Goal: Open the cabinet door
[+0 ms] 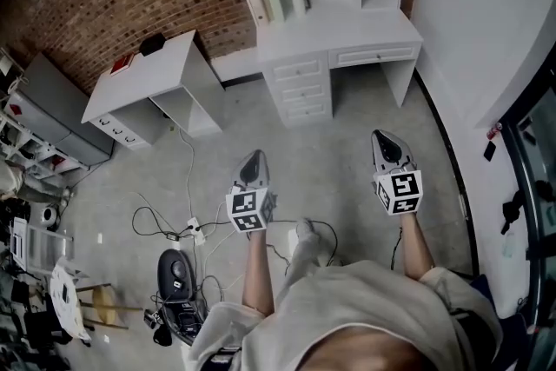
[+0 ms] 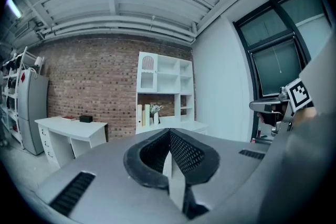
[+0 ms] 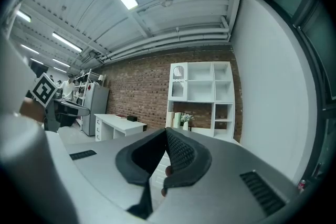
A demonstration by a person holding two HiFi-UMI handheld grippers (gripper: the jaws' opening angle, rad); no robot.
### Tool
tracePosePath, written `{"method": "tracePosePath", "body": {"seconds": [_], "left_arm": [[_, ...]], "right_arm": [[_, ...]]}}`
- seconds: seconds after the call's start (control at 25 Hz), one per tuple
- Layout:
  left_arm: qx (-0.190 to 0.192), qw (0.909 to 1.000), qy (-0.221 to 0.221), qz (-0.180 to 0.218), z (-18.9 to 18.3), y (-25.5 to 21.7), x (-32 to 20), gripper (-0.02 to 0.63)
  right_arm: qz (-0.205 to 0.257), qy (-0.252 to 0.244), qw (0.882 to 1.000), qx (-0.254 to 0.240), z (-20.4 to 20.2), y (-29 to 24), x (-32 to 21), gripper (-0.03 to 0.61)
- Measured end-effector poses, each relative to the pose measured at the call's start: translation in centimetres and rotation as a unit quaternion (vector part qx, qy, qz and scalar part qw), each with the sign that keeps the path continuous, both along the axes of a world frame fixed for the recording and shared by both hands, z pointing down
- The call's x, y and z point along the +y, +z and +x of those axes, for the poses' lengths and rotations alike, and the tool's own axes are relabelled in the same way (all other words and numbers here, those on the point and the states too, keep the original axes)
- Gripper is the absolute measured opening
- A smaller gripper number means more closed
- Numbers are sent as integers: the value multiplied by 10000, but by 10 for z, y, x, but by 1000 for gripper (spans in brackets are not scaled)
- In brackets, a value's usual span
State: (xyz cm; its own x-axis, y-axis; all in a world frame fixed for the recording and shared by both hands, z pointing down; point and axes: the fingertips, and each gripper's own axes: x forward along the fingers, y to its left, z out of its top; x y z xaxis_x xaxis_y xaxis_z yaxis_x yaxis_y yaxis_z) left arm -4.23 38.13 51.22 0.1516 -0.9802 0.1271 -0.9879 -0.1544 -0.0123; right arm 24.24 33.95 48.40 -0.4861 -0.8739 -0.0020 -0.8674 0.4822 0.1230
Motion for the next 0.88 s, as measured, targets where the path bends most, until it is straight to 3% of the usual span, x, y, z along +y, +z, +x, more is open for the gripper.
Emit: {"method": "tracePosePath", "body": {"seconds": [0.36,0.88], "left_arm": [[65,9999,58,-111,-7,19,-66,27],[156,9992,376,1,-43,9,-249,27]], "right_arm": [[-78,-36,10000,9,-12,12,-63,14],[22,145,9998,140,-61,-5,-228,14]]}}
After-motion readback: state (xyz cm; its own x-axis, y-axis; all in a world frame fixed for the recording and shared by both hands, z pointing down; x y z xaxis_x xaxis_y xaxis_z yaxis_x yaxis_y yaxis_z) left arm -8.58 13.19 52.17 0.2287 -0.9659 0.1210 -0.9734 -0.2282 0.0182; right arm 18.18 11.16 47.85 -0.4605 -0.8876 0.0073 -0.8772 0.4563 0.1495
